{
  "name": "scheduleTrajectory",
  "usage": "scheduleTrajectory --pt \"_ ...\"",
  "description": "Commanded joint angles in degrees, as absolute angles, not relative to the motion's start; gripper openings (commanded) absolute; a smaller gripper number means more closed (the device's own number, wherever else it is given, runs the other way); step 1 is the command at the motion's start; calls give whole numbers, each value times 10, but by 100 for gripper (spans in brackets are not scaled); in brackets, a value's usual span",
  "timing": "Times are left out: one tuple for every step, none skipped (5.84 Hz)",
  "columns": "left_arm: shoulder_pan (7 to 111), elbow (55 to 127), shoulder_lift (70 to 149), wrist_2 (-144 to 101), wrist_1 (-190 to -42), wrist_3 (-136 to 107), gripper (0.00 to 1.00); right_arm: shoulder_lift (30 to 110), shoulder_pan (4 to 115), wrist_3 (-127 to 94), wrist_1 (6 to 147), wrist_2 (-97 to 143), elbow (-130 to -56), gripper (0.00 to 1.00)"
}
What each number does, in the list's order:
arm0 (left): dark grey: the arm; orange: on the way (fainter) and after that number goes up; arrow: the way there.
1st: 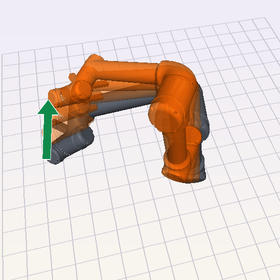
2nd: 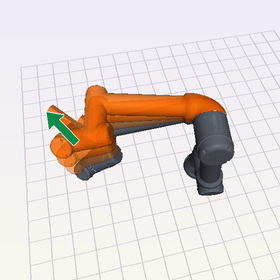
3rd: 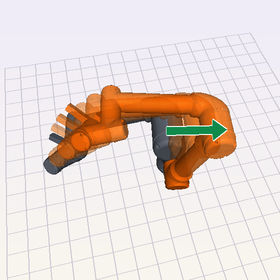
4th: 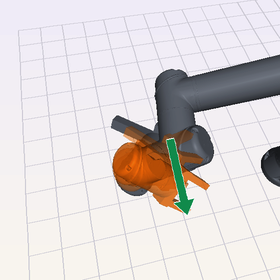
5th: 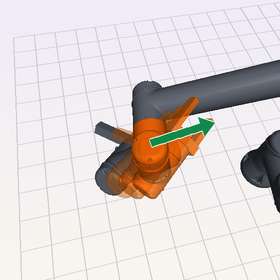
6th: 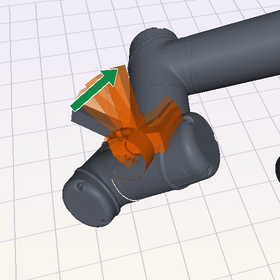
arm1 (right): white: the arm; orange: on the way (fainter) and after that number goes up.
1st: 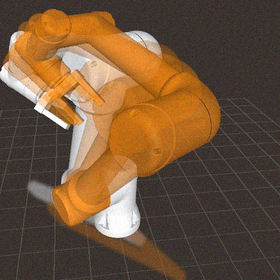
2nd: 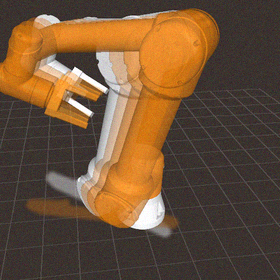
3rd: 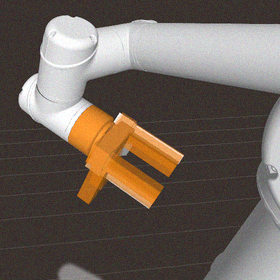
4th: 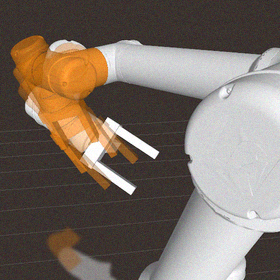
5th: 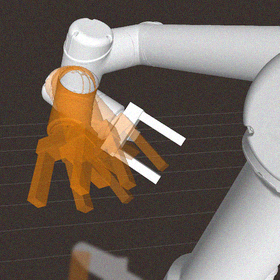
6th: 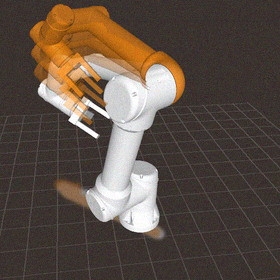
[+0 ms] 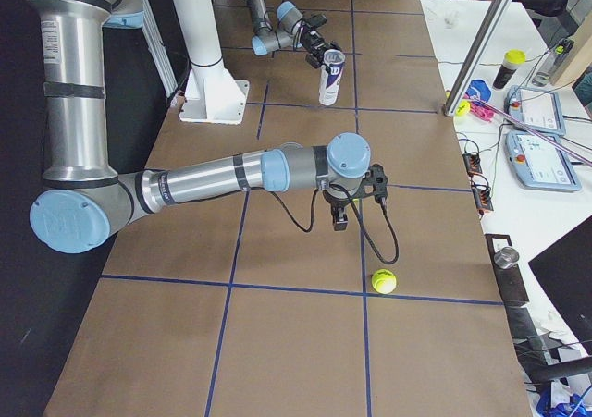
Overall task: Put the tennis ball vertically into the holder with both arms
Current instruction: 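Lift the can with the left gripper and turn it upright, open end up, then grasp the nearer yellow tennis ball with the right gripper while left holds can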
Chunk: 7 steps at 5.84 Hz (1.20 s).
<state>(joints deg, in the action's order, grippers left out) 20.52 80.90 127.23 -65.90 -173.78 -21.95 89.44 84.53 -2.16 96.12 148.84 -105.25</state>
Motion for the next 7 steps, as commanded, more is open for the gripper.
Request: scheduleTrajectory --pt "198 752 1264 -642 -1832 -220 71 839 797 -70 961 1461 -1052 100" --pt "196 752 1259 -642 -1834 -219 71 794 754 -134 961 1400 -1051 100" --pt "194 753 1253 -642 -1834 -218 72 770 705 -187 962 1312 -1049 100" --pt "193 754 1252 -642 -1834 -218 73 745 694 -199 962 1297 -1026 99" --pt "193 754 1252 -642 -1834 -218 75 719 682 -214 961 1293 -1000 99" --pt "193 754 1252 -642 -1834 -218 77 717 655 -269 871 1246 -964 99" --pt "193 754 1252 -642 -1834 -217 78 723 627 -358 742 1235 -918 100"
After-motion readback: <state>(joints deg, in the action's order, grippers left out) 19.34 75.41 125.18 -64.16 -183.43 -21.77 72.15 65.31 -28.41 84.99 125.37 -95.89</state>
